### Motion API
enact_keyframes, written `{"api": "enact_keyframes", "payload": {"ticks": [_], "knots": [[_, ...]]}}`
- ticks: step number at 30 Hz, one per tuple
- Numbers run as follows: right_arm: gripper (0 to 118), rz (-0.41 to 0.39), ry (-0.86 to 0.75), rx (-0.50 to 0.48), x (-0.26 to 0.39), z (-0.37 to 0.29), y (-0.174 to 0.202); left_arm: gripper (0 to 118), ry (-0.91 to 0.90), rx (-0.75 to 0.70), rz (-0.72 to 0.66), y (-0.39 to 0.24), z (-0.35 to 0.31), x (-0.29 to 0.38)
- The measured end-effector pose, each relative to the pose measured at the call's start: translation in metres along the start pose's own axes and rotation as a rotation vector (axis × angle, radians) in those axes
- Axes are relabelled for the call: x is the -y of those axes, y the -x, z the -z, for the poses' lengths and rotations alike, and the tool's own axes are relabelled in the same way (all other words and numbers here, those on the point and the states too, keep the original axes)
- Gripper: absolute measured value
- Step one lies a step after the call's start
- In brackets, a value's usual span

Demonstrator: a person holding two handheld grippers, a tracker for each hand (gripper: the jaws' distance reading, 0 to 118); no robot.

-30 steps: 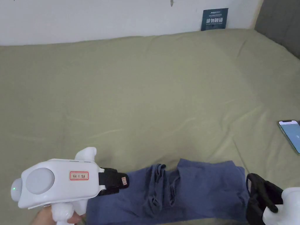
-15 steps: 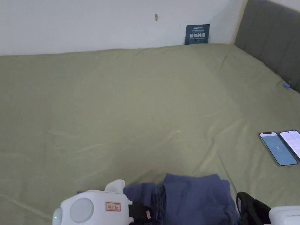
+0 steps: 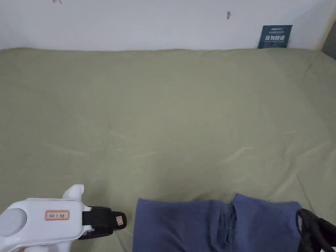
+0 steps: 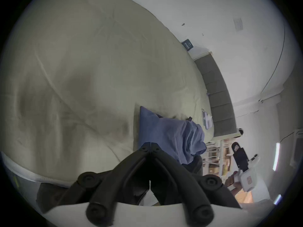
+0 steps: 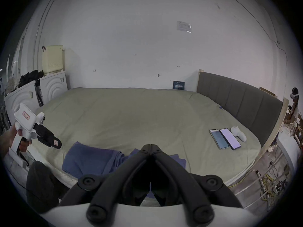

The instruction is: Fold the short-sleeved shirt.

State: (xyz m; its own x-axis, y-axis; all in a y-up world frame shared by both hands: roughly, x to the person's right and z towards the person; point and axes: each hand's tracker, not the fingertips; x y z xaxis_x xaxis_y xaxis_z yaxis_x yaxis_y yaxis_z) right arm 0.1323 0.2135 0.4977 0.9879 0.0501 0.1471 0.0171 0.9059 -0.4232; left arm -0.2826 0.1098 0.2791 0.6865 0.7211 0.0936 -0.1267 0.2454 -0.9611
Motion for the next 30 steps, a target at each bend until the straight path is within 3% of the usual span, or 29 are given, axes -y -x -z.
{"api": "enact_keyframes", "payload": {"ticks": [2,3,4,5,7,10,15,20,21,23,25,26,30], "knots": [[0,-0.005,0.012,-0.003,0.001,0.001,0.002,3,-0.003,0.027,-0.003,0.004,0.006,-0.003],[0,-0.008,0.017,-0.002,0.002,0.002,0.003,18,-0.002,0.038,0.005,0.006,0.01,-0.004],[0,-0.012,0.021,-0.003,0.002,0.002,0.003,67,0.009,0.054,0.02,0.007,0.015,-0.006],[0,-0.015,0.025,-0.004,0.002,0.002,0.003,105,0.031,0.096,0.036,0.01,0.02,-0.007],[0,-0.018,0.029,-0.004,0.003,0.002,0.003,118,0.071,0.099,0.022,0.007,0.035,-0.001],[0,-0.018,0.039,0.002,0.003,0.002,0.002,118,0.087,0.138,-0.006,0.016,0.052,-0.002],[0,-0.02,0.066,0.008,0.006,0.005,-0.001,118,0.129,0.398,-0.158,0.033,0.077,-0.01],[0,-0.015,0.079,0.013,0.008,0.008,-0.003,115,0.206,0.431,-0.151,0.021,0.107,-0.013],[0,-0.012,0.08,0.012,0.007,0.008,-0.003,107,0.217,0.435,-0.137,0.018,0.11,-0.014],[0,-0.011,0.078,0.01,0.007,0.008,-0.004,9,0.256,0.351,-0.069,0.008,0.109,-0.014],[0,-0.018,0.075,0.012,0.006,0.008,-0.004,8,0.206,0.227,-0.034,0.002,0.106,-0.014],[0,-0.016,0.072,0.012,0.005,0.007,-0.005,8,0.25,0.292,-0.05,-0.001,0.105,-0.016],[0,-0.006,0.059,0.017,0.002,0.006,-0.007,8,0.179,0.278,-0.066,-0.008,0.083,-0.017]]}}
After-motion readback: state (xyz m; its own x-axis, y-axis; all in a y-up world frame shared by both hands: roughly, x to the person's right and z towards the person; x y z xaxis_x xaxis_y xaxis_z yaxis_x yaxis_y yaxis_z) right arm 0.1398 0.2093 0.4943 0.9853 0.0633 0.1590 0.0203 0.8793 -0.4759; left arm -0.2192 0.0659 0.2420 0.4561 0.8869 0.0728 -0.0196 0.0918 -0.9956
